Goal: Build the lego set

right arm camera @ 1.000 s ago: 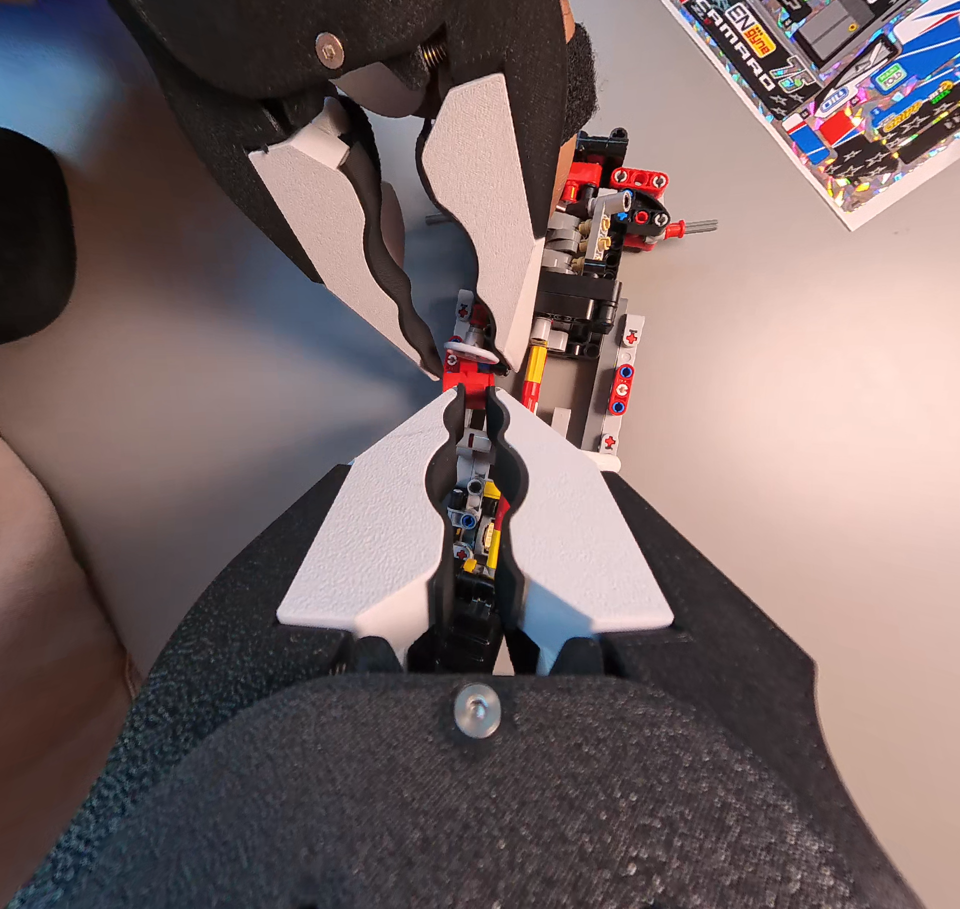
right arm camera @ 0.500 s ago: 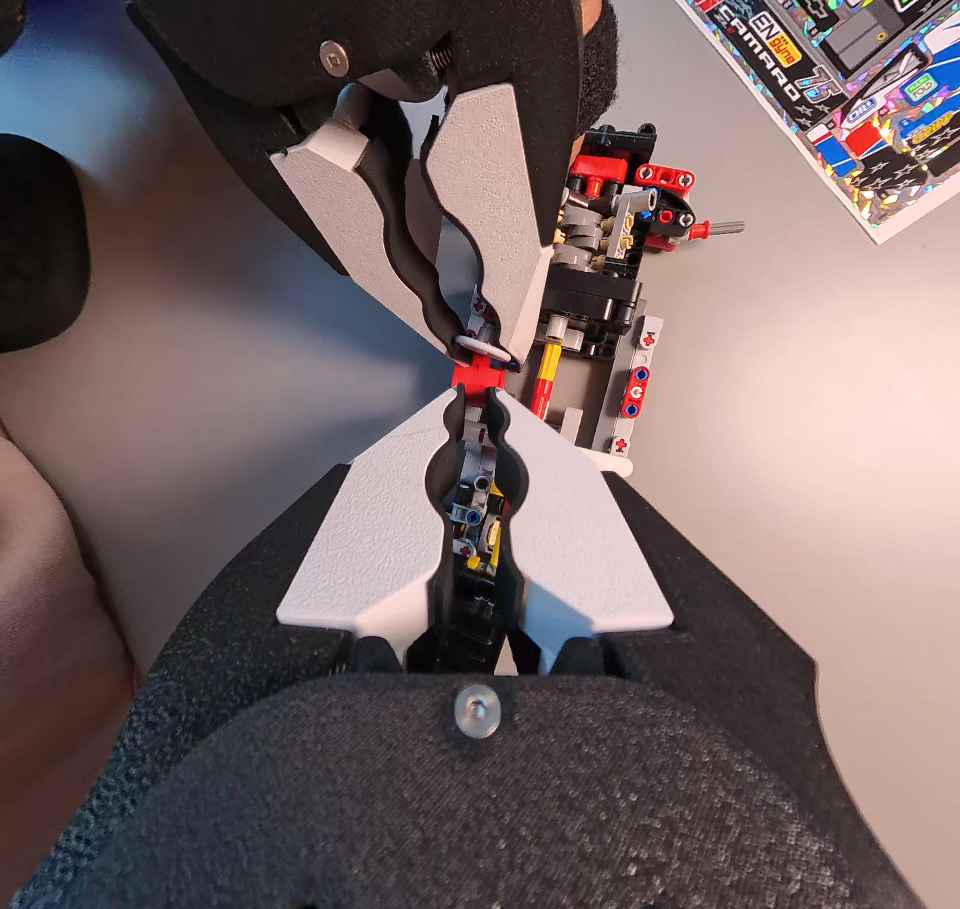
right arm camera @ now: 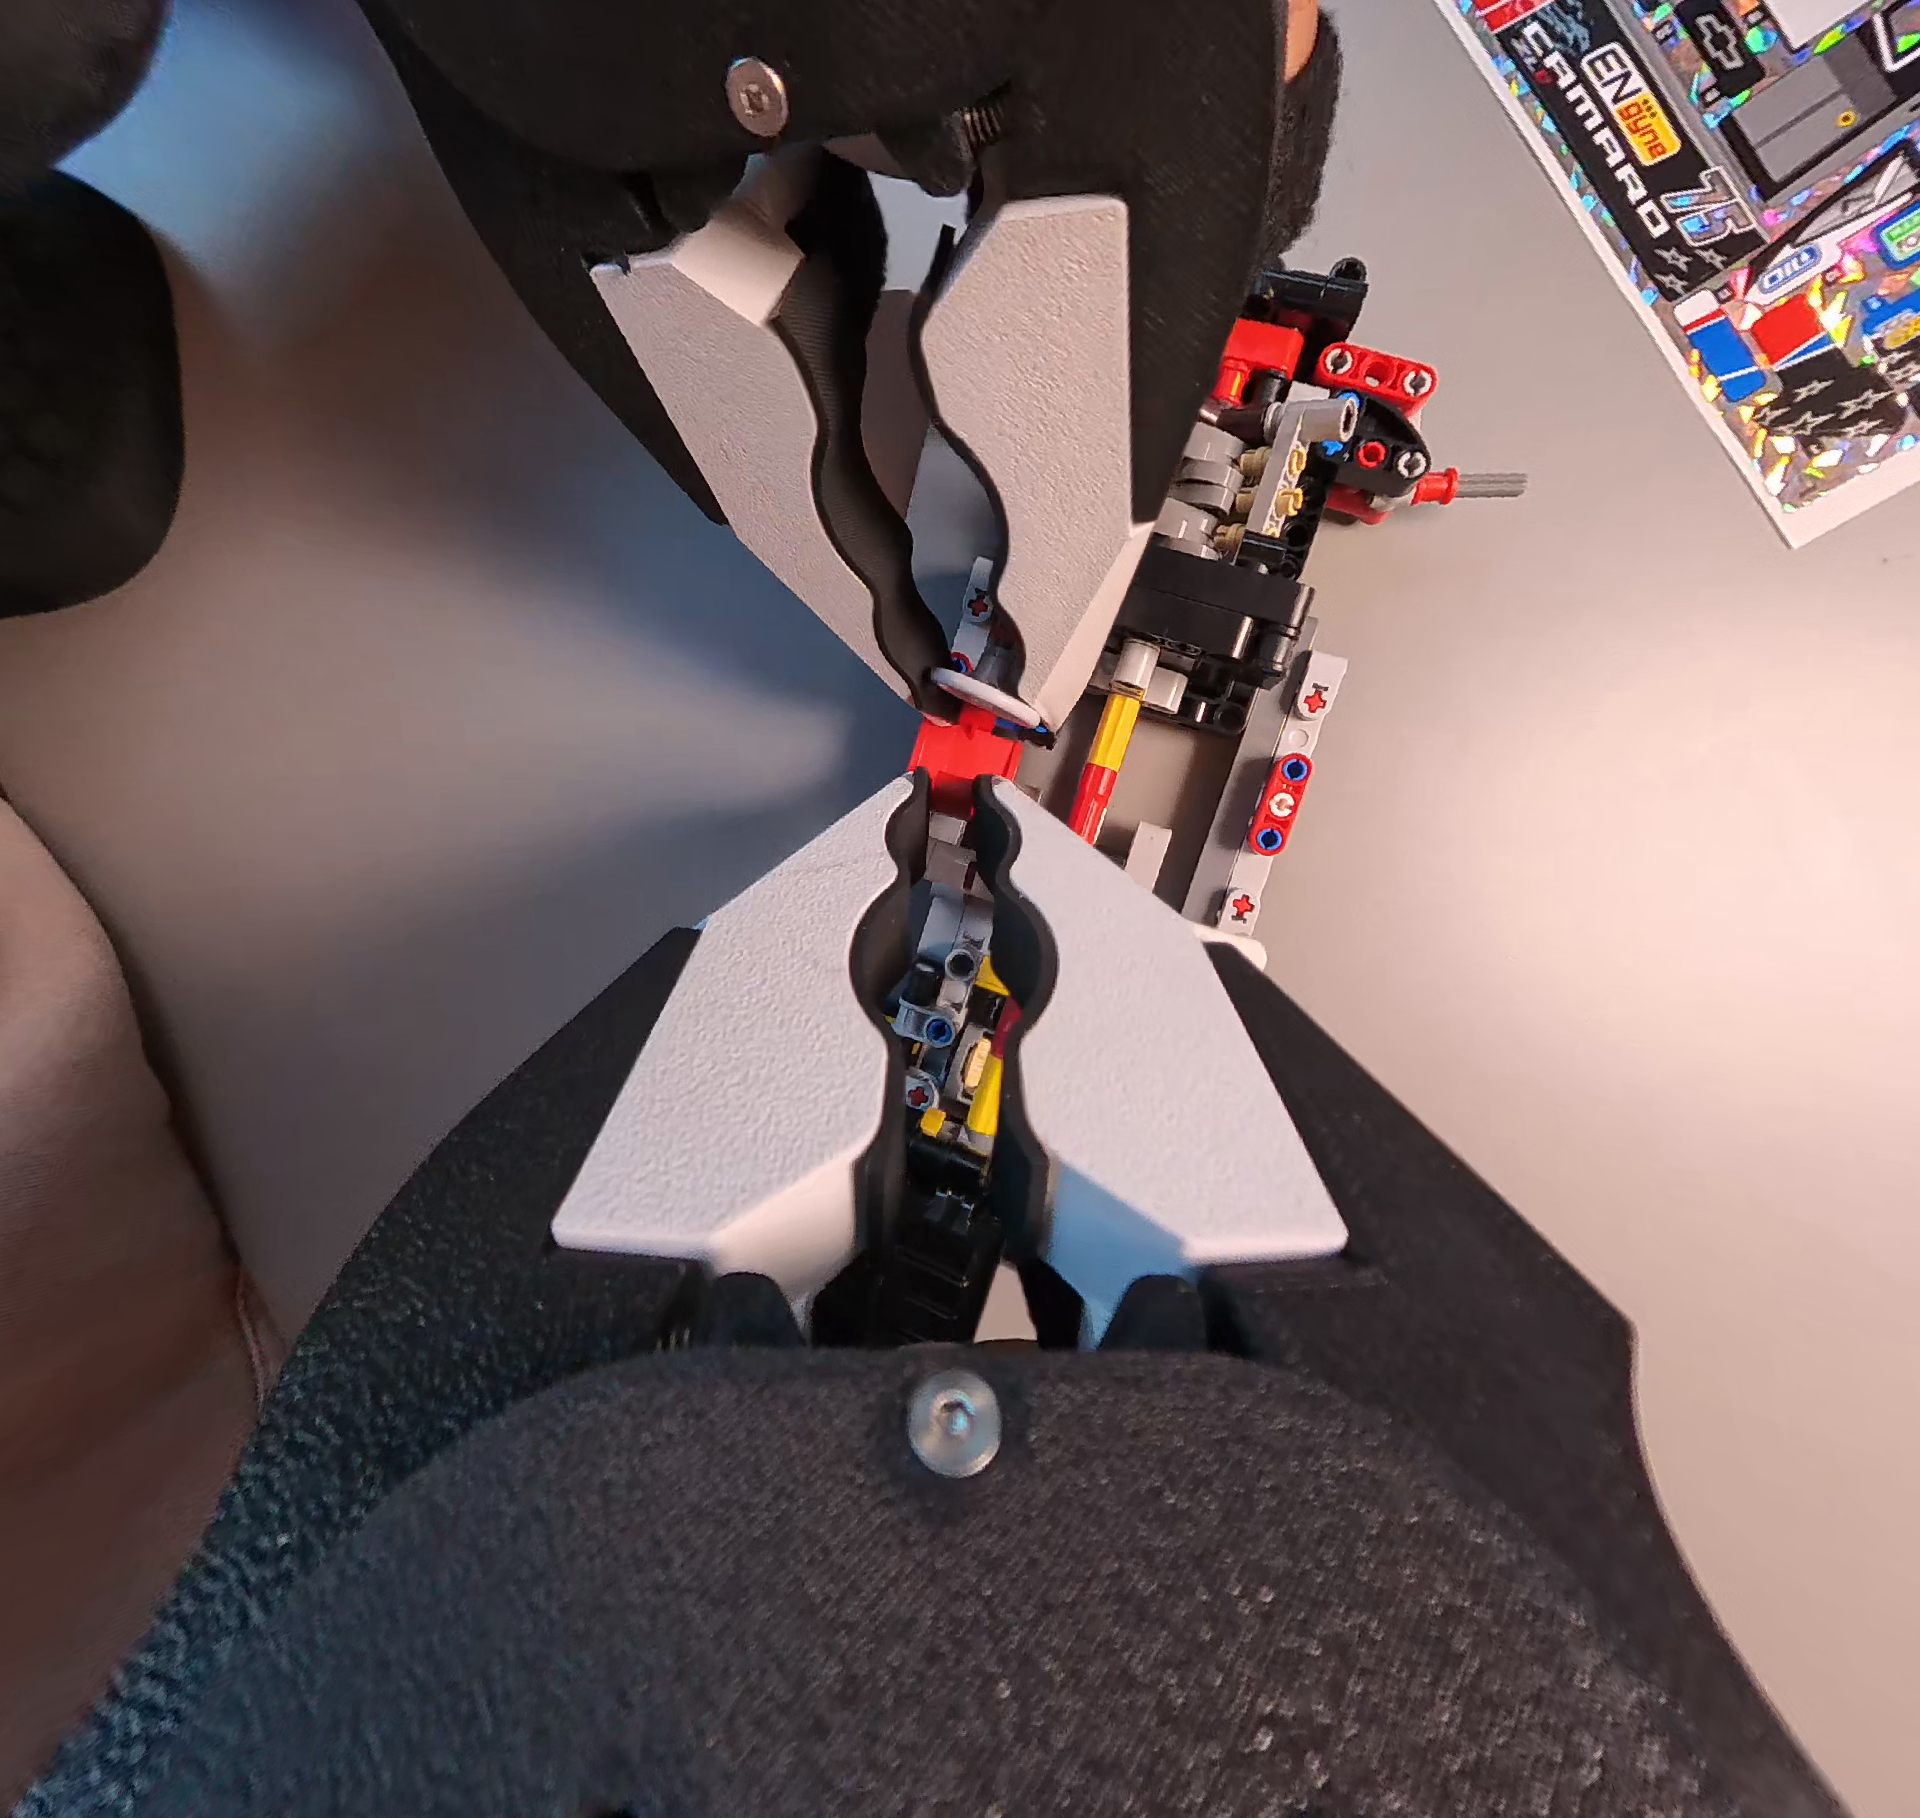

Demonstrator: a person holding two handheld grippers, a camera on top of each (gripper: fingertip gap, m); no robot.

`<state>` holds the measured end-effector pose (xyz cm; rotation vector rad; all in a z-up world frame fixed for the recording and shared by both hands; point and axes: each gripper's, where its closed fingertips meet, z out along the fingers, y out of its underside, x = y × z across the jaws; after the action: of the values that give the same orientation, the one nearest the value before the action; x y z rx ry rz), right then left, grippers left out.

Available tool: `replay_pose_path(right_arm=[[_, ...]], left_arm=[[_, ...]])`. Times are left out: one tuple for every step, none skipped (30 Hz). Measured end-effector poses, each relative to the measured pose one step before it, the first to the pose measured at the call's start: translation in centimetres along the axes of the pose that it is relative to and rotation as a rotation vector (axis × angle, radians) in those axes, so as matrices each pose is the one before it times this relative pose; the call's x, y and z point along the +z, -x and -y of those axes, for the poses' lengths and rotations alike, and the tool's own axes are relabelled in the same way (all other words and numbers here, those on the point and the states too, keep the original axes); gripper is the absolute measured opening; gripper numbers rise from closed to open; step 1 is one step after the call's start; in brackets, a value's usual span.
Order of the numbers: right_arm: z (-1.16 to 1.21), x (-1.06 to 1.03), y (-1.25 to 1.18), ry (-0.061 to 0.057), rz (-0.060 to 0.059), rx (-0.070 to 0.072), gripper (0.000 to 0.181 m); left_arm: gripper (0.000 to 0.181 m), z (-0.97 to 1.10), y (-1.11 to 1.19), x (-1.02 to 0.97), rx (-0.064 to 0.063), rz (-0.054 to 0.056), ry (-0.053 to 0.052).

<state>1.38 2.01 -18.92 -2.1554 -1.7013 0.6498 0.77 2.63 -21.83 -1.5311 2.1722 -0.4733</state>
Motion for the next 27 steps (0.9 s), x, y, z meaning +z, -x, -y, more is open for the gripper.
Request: replay_pose_path(right_arm=[[0.022,0.032,0.047,0.002,0.0049,-0.0061,0.005],[0.104,0.031,0.009,-0.0033,0.0019,-0.0001,0.005],[0.137,0.006,-0.001,-0.0058,-0.0009,-0.0004,0.005],[0.069,0.024,-0.034,-0.0004,-0.0024,-0.0051,0.005],[0.006,0.023,-0.02,0.0018,-0.0007,-0.0053,0.005],[0.076,0.005,0.046,-0.0028,0.0066,0.0039,0.005],[0.051,0.005,-0.005,-0.0015,0.0049,0.0075,0.005],[0.053,-0.008,-0.024,-0.0017,0.0028,0.0015,0.005],[0.05,-0.019,-0.08,-0.002,-0.0007,-0.0021,0.005],[0.059,-0.013,-0.077,-0.0036,-0.002,-0.0017,0.005],[-0.085,0.05,-0.102,0.0034,-0.0033,-0.0004,0.005],[-0.039,0.061,-0.071,-0.0009,-0.0022,0.0008,0.005],[0.04,0.002,-0.027,-0.0053,0.0006,0.0049,0.005],[0.079,-0.024,-0.019,-0.0064,0.0011,0.0055,0.005],[0.074,-0.043,-0.063,-0.0059,-0.0029,0.0012,0.005],[0.002,-0.028,-0.134,-0.0024,-0.0085,-0.0028,0.005],[-0.006,-0.046,-0.27,-0.0013,-0.0183,-0.0014,0.005],[-0.1,-0.045,-0.28,0.0056,-0.0192,-0.001,0.005],[-0.037,-0.03,-0.1,0.0013,-0.0085,-0.001,0.005],[0.014,-0.043,-0.079,-0.0035,-0.0061,-0.0021,0.005],[0.03,-0.027,-0.053,-0.0045,-0.0041,0.002,0.005],[-0.038,-0.027,-0.018,0.0009,-0.002,0.0068,0.005],[0.044,-0.029,-0.044,-0.0045,-0.0047,0.0041,0.005],[-0.048,-0.019,0.019,0.0033,-0.0028,0.0024,0.005],[-0.09,-0.003,-0.064,0.0067,-0.0076,-0.0018,0.005],[-0.044,-0.004,-0.035,0.0036,-0.0049,-0.003,0.005],[-0.038,-0.025,0.001,0.0045,-0.0023,0.0009,0.005]], left_arm=[[0.018,0.001,-0.077,-0.029,-0.0328,-0.0228,-0.0067],[0.018,0.028,-0.009,-0.04,-0.0229,-0.019,-0.0084],[0.018,0.031,0.054,-0.017,-0.0023,-0.0025,-0.0063],[0.018,0.04,0.046,-0.007,-0.0063,-0.0006,-0.0036],[0.018,0.003,-0.003,-0.012,-0.0131,-0.007,0.0023],[0.018,-0.011,-0.019,-0.028,-0.0065,-0.0084,0.0084],[0.018,-0.04,0.005,-0.011,0.0017,-0.0046,0.0135],[0.019,-0.041,0.007,-0.023,0.0014,-0.0047,0.0152],[0.02,-0.044,0.005,-0.039,0.0003,-0.0069,0.0146],[0.023,-0.055,0.047,-0.015,0.0015,-0.0031,0.0147],[0.026,-0.041,0.086,0.008,0.0044,0.0025,0.0117],[0.027,-0.03,0.09,0.01,0.0051,0.0042,0.0101],[0.027,-0.05,0.09,-0.003,0.0073,0.0036,0.0098],[0.026,-0.038,0.113,0.014,0.006,0.0048,0.0077],[0.026,-0.043,0.138,0.045,0.0044,0.0068,0.0069],[0.025,-0.033,0.181,0.06,0.0048,0.0105,0.0061],[0.027,-0.046,0.14,0.025,0.0064,0.0109,0.0063],[0.029,-0.078,0.076,-0.006,0.0072,0.0077,0.0082],[0.033,-0.122,0.055,-0.036,0.008,0.0087,0.0117],[0.035,-0.094,0.035,-0.074,0.0099,0.0095,0.0094],[0.036,-0.013,0.071,-0.136,0.0055,0.0102,0.0021],[0.037,0.046,0.094,-0.199,-0.0021,0.009,-0.0054],[0.037,0.064,0.091,-0.251,-0.0087,0.0057,-0.0105],[0.037,0.032,0.086,-0.333,-0.0096,0.0056,-0.0128],[0.037,0.007,0.1,-0.431,-0.0085,0.007,-0.0151],[0.038,0.033,0.219,-0.572,-0.0126,0.0121,-0.0203],[0.038,-0.016,0.407,-0.682,-0.0162,0.0185,-0.0224]])
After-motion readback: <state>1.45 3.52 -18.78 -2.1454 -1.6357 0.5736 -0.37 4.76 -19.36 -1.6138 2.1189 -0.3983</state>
